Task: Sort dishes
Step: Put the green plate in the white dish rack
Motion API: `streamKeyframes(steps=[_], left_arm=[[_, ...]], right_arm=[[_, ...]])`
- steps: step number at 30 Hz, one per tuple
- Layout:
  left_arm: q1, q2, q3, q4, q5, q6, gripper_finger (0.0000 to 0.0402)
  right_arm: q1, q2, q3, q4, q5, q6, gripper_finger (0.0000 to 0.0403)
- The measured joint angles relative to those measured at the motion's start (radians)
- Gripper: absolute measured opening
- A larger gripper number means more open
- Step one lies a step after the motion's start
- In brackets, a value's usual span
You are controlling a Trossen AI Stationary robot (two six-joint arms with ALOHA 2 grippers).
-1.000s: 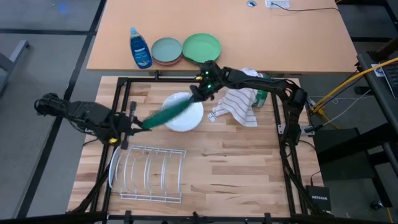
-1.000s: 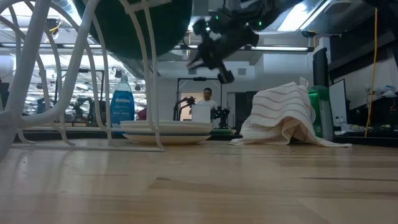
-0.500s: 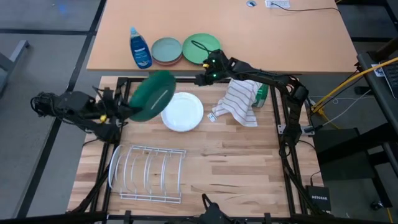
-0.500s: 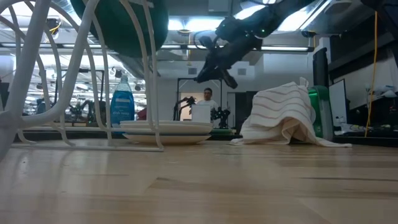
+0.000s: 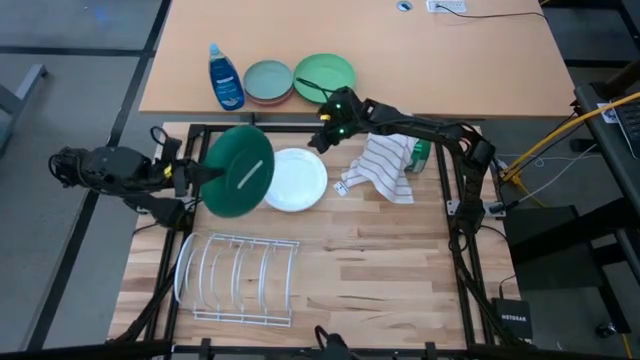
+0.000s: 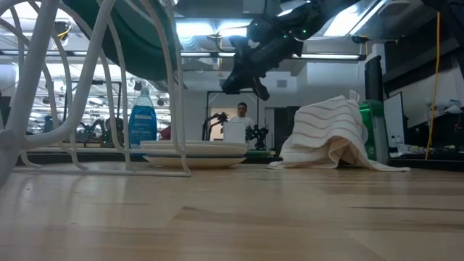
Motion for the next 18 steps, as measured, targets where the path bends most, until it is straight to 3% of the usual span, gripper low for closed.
streamKeyframes(steps=[8,18], left_arm=[[-0.038,0.014,0.141,-0.086,-0.102,-0.037,0.0007],[-0.112,0.099,0.295,-0.497,-0.08,-0.344,0.0007]], right_arm=[[0.039,0.0,0.0,-0.002,-0.009,-0.083,0.0037],[0.055,0.0,0.001,-0.002,-0.011,-0.156,0.0037]])
